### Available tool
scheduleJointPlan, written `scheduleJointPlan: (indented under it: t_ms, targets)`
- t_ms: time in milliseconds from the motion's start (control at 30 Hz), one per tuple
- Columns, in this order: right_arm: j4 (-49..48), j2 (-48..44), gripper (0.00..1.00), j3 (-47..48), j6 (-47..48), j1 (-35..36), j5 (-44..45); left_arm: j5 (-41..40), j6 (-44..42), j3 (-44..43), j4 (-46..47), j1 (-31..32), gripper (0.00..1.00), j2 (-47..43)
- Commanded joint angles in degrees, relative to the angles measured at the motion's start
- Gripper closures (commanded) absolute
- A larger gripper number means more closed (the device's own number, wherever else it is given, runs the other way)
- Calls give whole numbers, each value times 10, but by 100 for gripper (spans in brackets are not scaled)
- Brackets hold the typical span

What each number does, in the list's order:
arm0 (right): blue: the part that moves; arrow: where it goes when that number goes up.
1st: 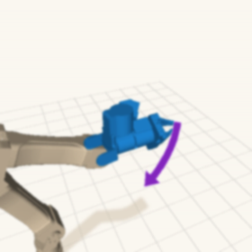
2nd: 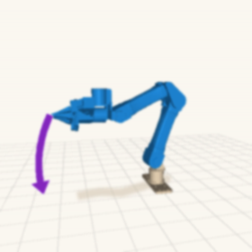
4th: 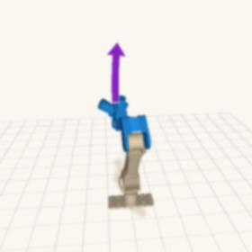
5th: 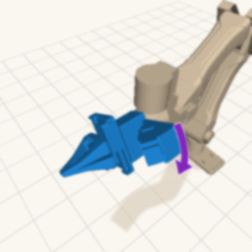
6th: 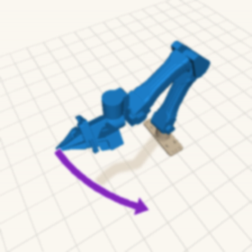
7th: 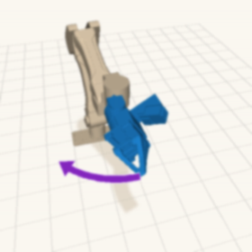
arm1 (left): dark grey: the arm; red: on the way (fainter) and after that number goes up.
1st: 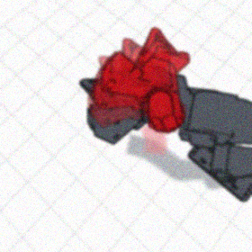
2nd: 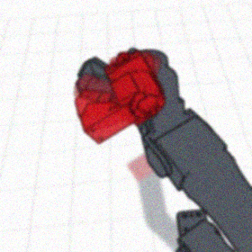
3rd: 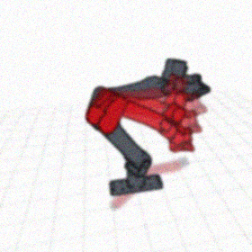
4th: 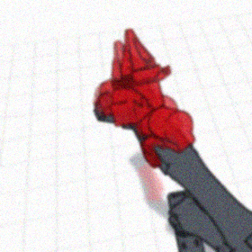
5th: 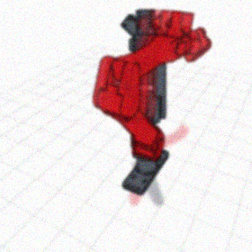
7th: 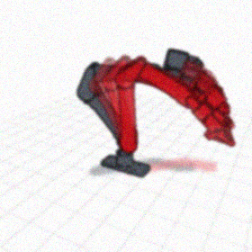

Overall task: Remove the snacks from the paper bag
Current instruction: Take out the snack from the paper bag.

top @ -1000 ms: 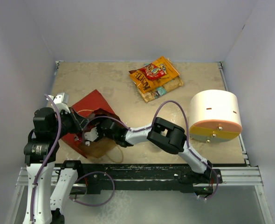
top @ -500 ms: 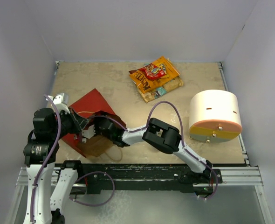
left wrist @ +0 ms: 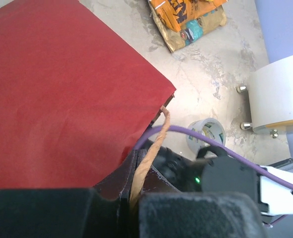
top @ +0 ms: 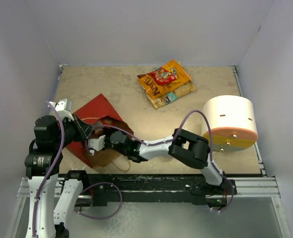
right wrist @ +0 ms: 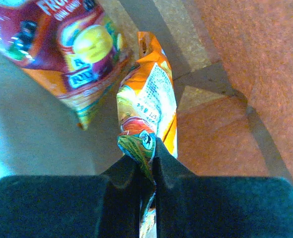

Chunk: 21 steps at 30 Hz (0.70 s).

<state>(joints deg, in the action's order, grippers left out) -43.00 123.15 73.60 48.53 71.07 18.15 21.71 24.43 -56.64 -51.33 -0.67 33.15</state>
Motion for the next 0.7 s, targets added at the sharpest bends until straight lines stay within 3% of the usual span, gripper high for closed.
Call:
scheduleJointPlan:
  t_ms: [0,167,433,567,667]
  targets:
    - [-42,-103,100,-46,-124,21,-4,-17,-2,-1,17,0,100,-5]
    - [-27,-187,100,-122,-240,34,-33,-16,-1,0,17,0,100,1]
    - [-32,-357,100,-277,-388,35,-174,-26,4,1,18,-1,100,-4]
    - [44,-480,100,-318,-416,34,-285,-26,5,1,18,0,100,-2]
    - [131,-583,100,-333,-431,35,-314,-24,4,1,18,-1,100,0]
